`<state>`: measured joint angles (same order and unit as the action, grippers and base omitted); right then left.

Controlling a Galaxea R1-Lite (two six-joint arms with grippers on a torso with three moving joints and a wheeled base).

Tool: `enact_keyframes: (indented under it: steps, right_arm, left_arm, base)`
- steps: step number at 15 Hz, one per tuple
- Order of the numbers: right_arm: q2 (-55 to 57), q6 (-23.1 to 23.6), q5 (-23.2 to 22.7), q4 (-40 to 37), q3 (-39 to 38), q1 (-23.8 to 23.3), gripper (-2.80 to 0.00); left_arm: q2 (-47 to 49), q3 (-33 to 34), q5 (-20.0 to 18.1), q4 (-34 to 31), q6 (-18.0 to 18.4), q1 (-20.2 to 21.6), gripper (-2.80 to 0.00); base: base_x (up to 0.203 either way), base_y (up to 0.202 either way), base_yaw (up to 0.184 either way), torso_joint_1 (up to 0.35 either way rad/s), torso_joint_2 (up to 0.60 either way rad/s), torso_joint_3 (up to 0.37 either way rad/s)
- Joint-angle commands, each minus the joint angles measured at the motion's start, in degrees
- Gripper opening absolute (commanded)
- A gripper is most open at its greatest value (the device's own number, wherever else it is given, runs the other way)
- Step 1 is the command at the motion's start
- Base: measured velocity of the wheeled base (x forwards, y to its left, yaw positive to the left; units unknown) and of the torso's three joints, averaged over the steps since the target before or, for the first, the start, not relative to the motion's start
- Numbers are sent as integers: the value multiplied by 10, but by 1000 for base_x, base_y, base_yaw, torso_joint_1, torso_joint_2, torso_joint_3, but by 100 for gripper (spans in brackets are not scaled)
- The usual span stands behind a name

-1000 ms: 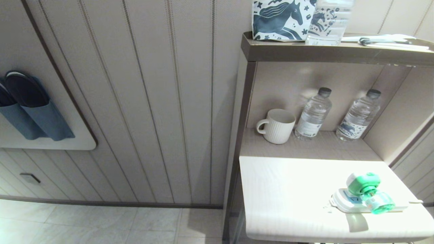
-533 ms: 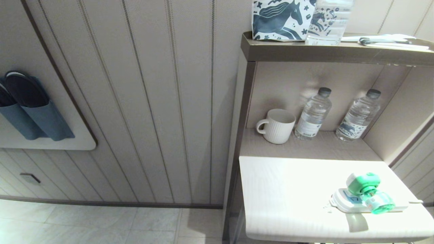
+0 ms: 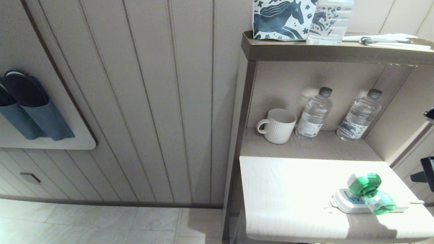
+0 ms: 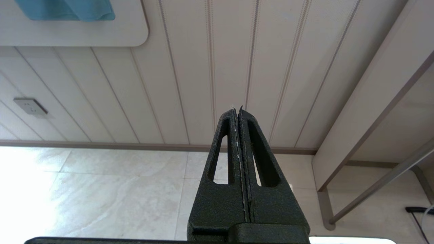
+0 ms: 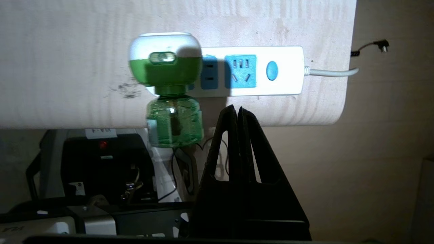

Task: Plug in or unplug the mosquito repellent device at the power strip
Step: Hold the socket with your left hand and unplug it with your right hand

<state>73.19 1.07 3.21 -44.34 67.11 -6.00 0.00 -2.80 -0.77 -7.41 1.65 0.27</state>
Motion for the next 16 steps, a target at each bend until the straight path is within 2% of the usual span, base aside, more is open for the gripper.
enact_keyframes:
  steps: [1,2,3,8,12,16]
  right_arm:
    - [50,3,4,-3,3,0,-280]
    - [54,1,4,-4,3,2,-280]
    - [53,1,3,-4,8,4,0]
    - [55,-11,-10,0,21,1,0]
    - [52,-74,-83,1,42,-1,0]
    - [73,-77,-98,2,21,2,0]
  left_arm:
    - [0,0,0,-1,0,1,-280]
    - [0,0,0,-1,0,0,-280]
    - [0,0,0,-1,0,1,-280]
    - [0,0,0,-1,0,0,-280]
    - [0,1,0,-1,0,1,-280]
    - [0,0,0,-1,0,1,-280]
  base:
    - [0,0,0,0,0,0]
    - [0,0,0,0,0,0]
    - [0,0,0,0,0,0]
    - [0,0,0,0,0,0]
    - [0,0,0,0,0,0]
    - [0,0,0,0,0,0]
